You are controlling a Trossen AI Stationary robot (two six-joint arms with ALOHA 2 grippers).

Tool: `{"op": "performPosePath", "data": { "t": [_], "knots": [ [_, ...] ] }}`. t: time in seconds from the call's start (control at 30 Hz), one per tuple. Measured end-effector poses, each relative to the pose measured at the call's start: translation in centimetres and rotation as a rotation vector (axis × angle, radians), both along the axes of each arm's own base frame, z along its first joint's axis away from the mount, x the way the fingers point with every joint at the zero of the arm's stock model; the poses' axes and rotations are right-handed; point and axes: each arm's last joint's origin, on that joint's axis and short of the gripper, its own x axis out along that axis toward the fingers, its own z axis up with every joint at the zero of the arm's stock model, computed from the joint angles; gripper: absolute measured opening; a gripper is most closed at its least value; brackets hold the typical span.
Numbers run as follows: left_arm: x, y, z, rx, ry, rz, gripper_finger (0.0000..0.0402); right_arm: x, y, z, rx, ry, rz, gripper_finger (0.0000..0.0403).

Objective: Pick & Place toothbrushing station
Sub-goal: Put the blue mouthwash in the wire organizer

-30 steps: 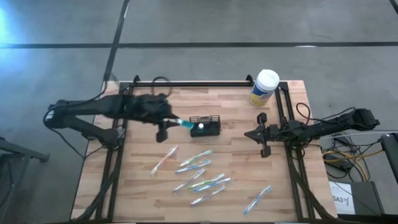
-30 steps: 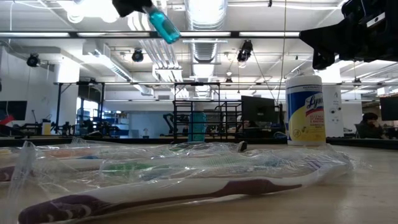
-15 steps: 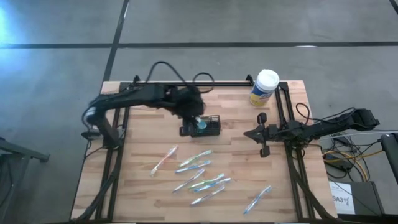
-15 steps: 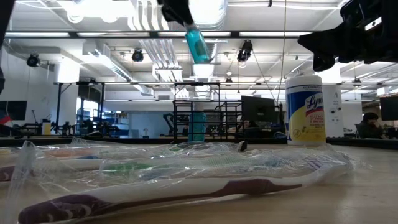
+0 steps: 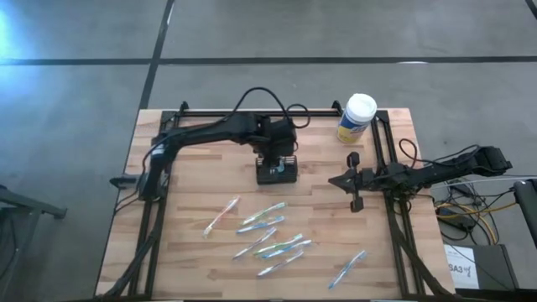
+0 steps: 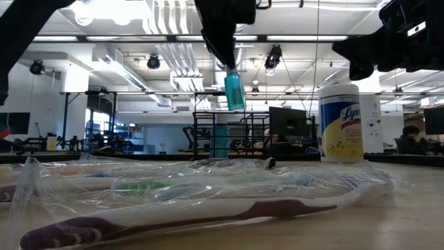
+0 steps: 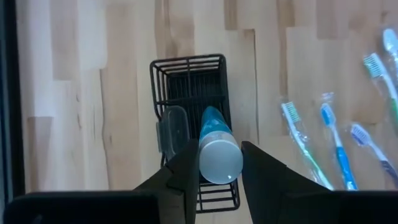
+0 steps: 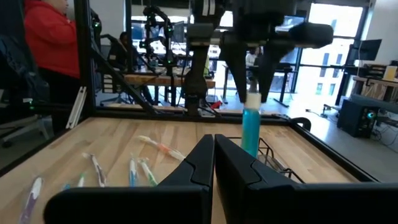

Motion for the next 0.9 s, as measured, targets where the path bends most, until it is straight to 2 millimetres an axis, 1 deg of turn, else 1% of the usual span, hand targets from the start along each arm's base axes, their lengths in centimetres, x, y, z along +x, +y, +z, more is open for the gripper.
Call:
{"op": "performPosePath", "data": {
  "t": [0.23,0.5,0.9],
  "knots": [
    [0.7,0.6,-1.5,-0.003,0.030,0.006,0.0098,0.0,0.0,0.0,-0.005,0.003,0.000,0.0008],
    [1.4,0.7,-3.2,0.000,0.039,-0.005,0.0098,0.0,0.0,0.0,-0.005,0.002,0.000,0.0008],
    [1.8,0.8,-6.6,0.000,0.055,-0.012,0.0097,0.0,0.0,0.0,-0.005,0.002,0.000,0.0008]
  ]
}}
